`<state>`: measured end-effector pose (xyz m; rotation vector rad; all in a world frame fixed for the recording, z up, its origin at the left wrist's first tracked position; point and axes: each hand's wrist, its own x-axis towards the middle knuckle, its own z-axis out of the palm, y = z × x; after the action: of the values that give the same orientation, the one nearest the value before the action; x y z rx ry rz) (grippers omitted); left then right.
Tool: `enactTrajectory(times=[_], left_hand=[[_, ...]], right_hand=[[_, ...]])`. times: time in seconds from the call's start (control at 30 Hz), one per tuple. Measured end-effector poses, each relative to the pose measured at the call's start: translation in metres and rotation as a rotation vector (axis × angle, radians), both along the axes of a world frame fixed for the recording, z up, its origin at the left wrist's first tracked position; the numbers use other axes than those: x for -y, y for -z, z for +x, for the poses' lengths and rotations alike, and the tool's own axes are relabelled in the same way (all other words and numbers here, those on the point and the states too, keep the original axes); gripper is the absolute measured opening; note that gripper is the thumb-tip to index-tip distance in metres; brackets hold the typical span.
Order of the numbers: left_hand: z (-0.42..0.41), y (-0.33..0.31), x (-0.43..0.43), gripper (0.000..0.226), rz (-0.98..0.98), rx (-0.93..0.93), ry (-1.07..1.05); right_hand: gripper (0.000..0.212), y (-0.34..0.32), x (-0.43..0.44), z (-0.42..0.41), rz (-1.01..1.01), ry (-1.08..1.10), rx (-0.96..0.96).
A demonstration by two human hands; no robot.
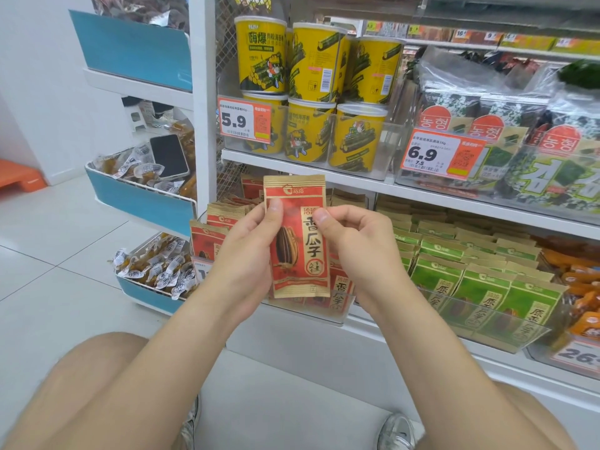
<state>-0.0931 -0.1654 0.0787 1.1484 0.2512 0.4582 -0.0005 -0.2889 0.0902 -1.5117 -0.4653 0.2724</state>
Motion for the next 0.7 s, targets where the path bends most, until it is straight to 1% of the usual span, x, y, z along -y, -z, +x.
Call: enactTrajectory(times=[0.03, 0.1, 0.17, 0.2, 0.23, 0.27, 0.37, 0.47, 0.53, 0.6, 0.63, 0.7], left_hand=[[0.0002, 0.0009, 0.0021, 0.037, -0.028, 0.001, -0.018], [0.0011, 0.0037, 0.0047, 0.037, 0.008, -0.001, -0.067], [0.0015, 0.0054, 0.0034, 0.032, 0.138, -0.007, -0.115], [0.0014, 0.0052, 0.0022, 0.028, 0.207, -0.007, -0.127], [0.0008, 0.0043, 0.0013, 0.026, 0.252, -0.002, -0.133], [0.0002, 0.0038, 0.001, 0.024, 0.267, 0.004, -0.125], [-0.0012, 0.0046, 0.0033, 0.024, 0.253, 0.015, -0.074], [-0.0013, 0.0059, 0.0043, 0.024, 0.227, 0.027, -0.047], [-0.001, 0.0055, 0.0034, 0.024, 0.207, 0.028, -0.04], [-0.0018, 0.0041, 0.0021, 0.024, 0.164, 0.011, -0.036], [-0.0021, 0.003, 0.0017, 0.024, 0.143, -0.003, -0.035], [-0.0014, 0.0016, 0.0015, 0.027, 0.12, -0.025, -0.02]], right_hand=[[0.017, -0.002, -0.0002, 0.0001, -0.012, -0.03, 0.005], [0.023, -0.0022, -0.0015, 0.0006, -0.033, -0.064, 0.056], [0.041, 0.001, -0.0032, -0.0015, -0.04, -0.074, 0.091], [0.05, 0.0021, -0.0039, -0.003, -0.039, -0.074, 0.077], [0.054, 0.0021, -0.0044, -0.0041, -0.031, -0.066, 0.049], [0.052, 0.0011, -0.0043, -0.0047, -0.018, -0.052, 0.007], [0.034, -0.0033, -0.0034, -0.0033, 0.048, -0.035, -0.156], [0.027, -0.0026, -0.0043, -0.003, 0.099, -0.047, -0.211], [0.027, -0.0028, -0.0046, -0.0037, 0.105, -0.044, -0.221], [0.034, -0.0029, -0.0051, -0.0044, 0.083, -0.044, -0.219], [0.038, -0.0022, -0.006, -0.0053, 0.079, -0.034, -0.197], [0.046, 0.0035, -0.0088, -0.0055, 0.088, 0.038, -0.088]])
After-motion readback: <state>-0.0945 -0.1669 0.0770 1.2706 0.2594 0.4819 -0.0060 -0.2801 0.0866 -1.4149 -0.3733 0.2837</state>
